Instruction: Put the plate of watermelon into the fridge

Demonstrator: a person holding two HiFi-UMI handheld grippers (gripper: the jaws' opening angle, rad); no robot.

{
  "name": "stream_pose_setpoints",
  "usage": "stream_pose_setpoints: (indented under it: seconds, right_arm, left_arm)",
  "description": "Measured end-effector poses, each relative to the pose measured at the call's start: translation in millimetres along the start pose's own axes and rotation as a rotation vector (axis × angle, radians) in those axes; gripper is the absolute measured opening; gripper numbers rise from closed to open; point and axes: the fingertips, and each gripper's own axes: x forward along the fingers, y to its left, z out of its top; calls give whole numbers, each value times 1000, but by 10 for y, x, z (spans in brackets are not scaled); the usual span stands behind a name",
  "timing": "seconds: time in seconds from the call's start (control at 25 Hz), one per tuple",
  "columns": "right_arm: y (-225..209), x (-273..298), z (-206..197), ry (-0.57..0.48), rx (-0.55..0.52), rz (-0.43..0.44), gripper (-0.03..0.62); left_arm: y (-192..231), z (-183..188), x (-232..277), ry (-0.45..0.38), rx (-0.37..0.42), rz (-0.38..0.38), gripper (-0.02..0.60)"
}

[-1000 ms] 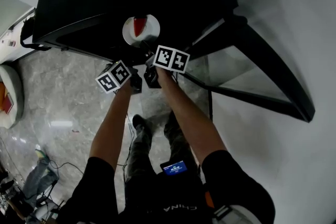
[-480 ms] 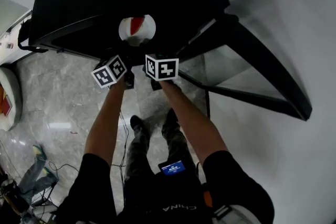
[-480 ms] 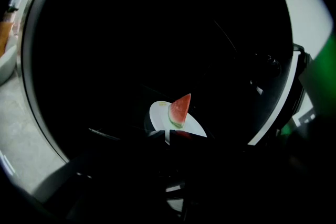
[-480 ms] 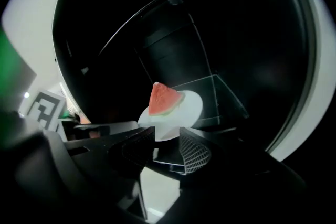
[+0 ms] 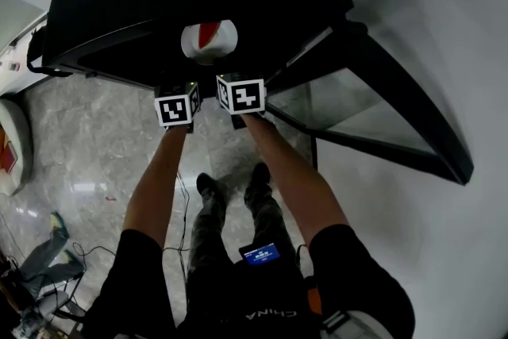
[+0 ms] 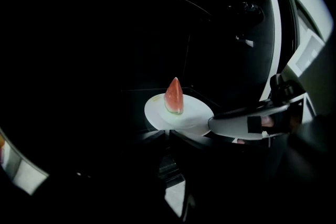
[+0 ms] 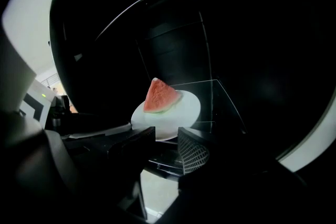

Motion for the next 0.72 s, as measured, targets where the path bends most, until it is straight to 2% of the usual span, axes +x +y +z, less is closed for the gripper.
stream_pose_setpoints:
  seconds: [0.16,0.36,0.64,0.72]
  right_arm:
    - [-25,72,73,5,-50,-31,140]
    - [12,171,70,64,-65,-7,140]
    - [-38,279,149,101,-105,-13,141]
    - [-38,296,157,111,-107,-10,141]
  left_arm:
    - [19,84,46,26,88,19,32]
    - [49,135,138,45,133,22,31]
    - [83,212,241,92,236,33,25]
    - [64,219,263,108,307,27,15]
